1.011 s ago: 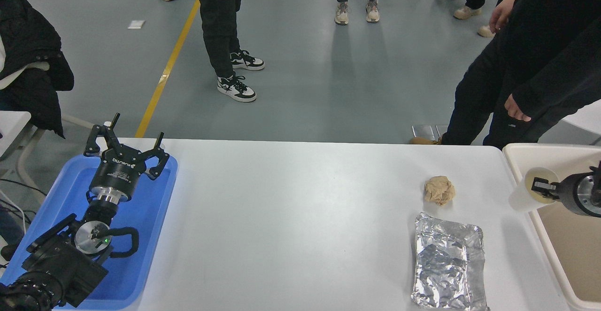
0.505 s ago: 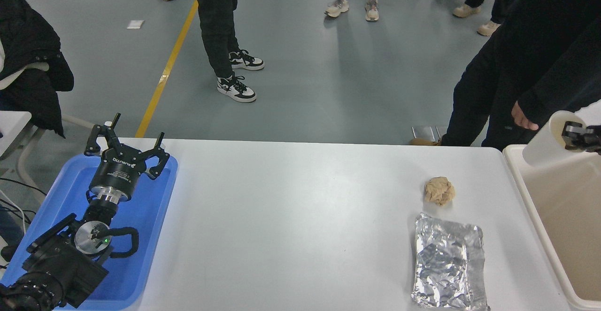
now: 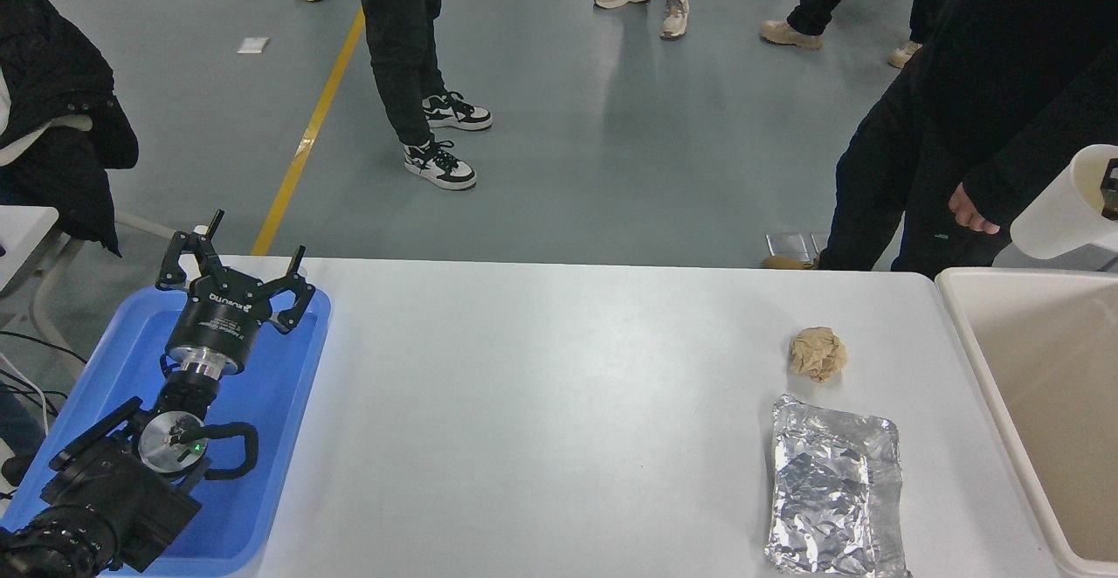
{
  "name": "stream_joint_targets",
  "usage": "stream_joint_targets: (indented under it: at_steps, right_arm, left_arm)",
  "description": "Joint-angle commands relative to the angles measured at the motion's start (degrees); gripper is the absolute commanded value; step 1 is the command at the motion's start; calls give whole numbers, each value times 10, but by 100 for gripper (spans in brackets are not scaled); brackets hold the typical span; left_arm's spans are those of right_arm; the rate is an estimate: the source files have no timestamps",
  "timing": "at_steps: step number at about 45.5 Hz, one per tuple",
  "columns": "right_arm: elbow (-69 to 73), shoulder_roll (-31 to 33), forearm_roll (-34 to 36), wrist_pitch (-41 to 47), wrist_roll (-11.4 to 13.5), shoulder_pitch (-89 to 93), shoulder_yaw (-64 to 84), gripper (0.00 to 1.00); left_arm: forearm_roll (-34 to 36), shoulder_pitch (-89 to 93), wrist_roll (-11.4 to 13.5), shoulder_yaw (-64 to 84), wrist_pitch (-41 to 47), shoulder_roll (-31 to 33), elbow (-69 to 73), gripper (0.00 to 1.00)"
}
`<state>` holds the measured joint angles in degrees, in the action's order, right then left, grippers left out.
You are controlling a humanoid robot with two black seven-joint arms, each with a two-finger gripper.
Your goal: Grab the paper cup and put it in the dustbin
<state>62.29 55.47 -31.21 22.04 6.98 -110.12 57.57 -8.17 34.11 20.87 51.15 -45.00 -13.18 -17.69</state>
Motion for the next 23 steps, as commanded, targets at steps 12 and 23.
stream_joint_targets:
  at_steps: [12, 23]
  right_arm:
    - [-361, -91, 138, -115, 1, 403, -90, 0]
    - [-461, -176, 204, -203, 1, 560, -145, 0]
  left_arm:
    - [0, 0, 1, 0, 0, 0, 0, 100]
    - [0, 0, 1, 1, 0, 0, 0, 100]
